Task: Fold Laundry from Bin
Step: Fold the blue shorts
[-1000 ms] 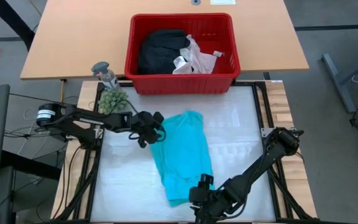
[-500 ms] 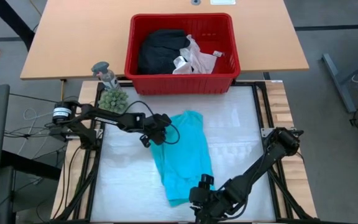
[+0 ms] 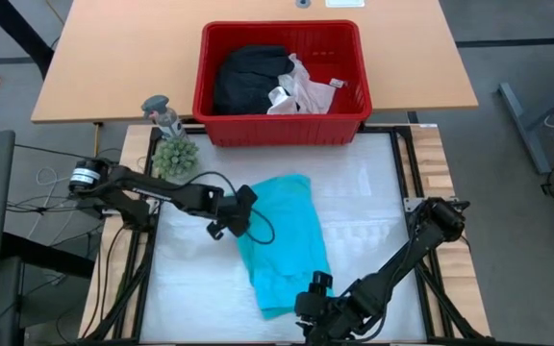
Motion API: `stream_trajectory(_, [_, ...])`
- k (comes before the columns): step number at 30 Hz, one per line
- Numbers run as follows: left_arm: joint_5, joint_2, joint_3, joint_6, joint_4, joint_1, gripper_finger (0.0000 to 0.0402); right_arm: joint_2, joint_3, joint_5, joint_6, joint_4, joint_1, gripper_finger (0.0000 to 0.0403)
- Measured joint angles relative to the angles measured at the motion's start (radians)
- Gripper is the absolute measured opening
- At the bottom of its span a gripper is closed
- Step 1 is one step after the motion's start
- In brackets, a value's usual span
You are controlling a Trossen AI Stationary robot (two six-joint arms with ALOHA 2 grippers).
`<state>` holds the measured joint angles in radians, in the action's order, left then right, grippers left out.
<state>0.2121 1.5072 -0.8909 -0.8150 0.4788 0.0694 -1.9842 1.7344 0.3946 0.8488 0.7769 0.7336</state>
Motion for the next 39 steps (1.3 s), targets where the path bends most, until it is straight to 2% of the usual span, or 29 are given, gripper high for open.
stream_trajectory(4, [-0.014, -0.031, 0.0, 0.08, 0.008, 0.04, 0.0, 0.0, 0.0, 0.009, 0.007, 0.0, -0.001, 0.0305])
stream_trajectory(8, [-0.04, -0.028, 0.01, 0.147, 0.003, 0.031, 0.0, -0.011, 0.002, 0.055, -0.004, -0.014, -0.028, 0.0305])
stream_trajectory(11, [-0.039, -0.024, 0.012, 0.177, 0.039, 0.025, 0.0002, -0.054, 0.002, 0.044, -0.079, -0.053, -0.06, 0.0305])
stream_trajectory(14, [-0.036, -0.024, 0.012, 0.191, 0.072, 0.025, 0.0012, -0.102, 0.0, 0.027, -0.201, -0.163, -0.099, 0.0305])
stream_trajectory(19, [-0.014, -0.024, 0.012, 0.227, 0.081, 0.027, 0.0037, -0.127, 0.002, 0.164, -0.38, -0.319, -0.154, 0.0305])
stream_trajectory(21, [-0.007, -0.024, 0.012, 0.239, 0.087, 0.027, 0.0044, -0.131, 0.002, 0.207, -0.408, -0.325, -0.163, 0.03])
stream_trajectory(26, [-0.004, -0.024, 0.012, 0.241, 0.084, 0.027, 0.005, -0.165, -0.003, 0.218, -0.39, -0.361, -0.172, 0.0265])
stream_trajectory(28, [-0.005, -0.024, 0.013, 0.246, 0.086, 0.027, 0.0051, -0.211, -0.005, 0.192, -0.379, -0.375, -0.173, 0.0248])
stream_trajectory(32, [-0.006, -0.024, 0.013, 0.259, 0.087, 0.027, 0.0051, -0.276, -0.008, 0.076, -0.362, -0.419, -0.175, 0.0215])
stream_trajectory(39, [-0.007, -0.024, 0.013, 0.254, 0.064, 0.026, 0.0051, -0.26, -0.006, -0.044, -0.269, -0.363, -0.126, 0.0172])
